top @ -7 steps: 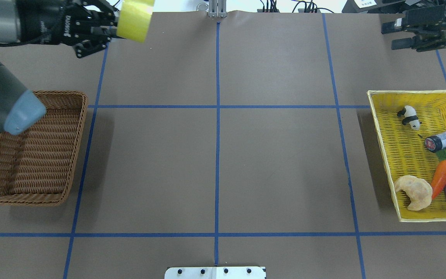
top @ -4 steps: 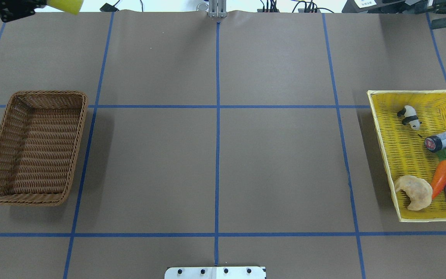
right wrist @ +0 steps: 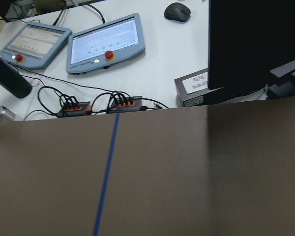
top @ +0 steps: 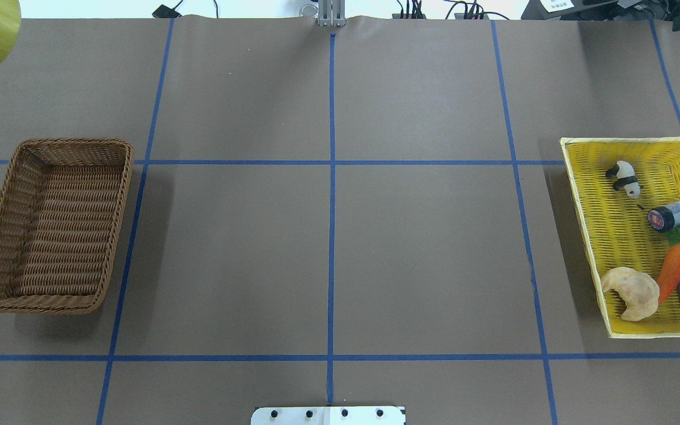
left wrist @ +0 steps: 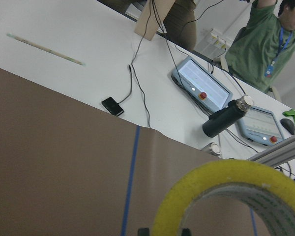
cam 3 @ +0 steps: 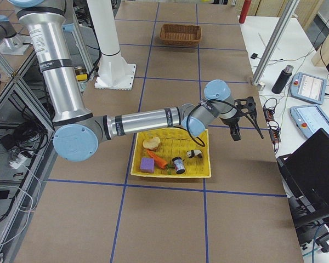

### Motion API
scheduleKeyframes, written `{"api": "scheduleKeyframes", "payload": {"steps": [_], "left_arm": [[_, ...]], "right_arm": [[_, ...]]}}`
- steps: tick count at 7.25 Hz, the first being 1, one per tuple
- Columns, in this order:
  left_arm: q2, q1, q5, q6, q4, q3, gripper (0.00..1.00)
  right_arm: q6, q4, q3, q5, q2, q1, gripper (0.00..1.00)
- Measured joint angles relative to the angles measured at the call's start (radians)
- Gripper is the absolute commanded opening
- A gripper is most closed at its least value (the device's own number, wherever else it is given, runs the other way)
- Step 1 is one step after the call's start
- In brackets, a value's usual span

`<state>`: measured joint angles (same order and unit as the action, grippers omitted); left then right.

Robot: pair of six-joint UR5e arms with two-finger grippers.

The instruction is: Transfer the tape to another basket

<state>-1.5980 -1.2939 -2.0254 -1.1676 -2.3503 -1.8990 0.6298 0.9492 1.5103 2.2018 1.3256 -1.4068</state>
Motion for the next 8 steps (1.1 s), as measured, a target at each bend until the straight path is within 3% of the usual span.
{"api": "scheduleKeyframes", "payload": {"steps": [4,8], "left_arm": [[0.132,0.124,0.107,0.168,0.191,-0.046,0.00],[0.073,0.293,0.117,0.155,0.449,-0.078,0.00]], "right_arm": [[-0.248,0.388,0.059,-0.012,0.029,0.015,1.00],[-0.368,0.648,0.121,-0.004,0.019,0.037,1.00]]}}
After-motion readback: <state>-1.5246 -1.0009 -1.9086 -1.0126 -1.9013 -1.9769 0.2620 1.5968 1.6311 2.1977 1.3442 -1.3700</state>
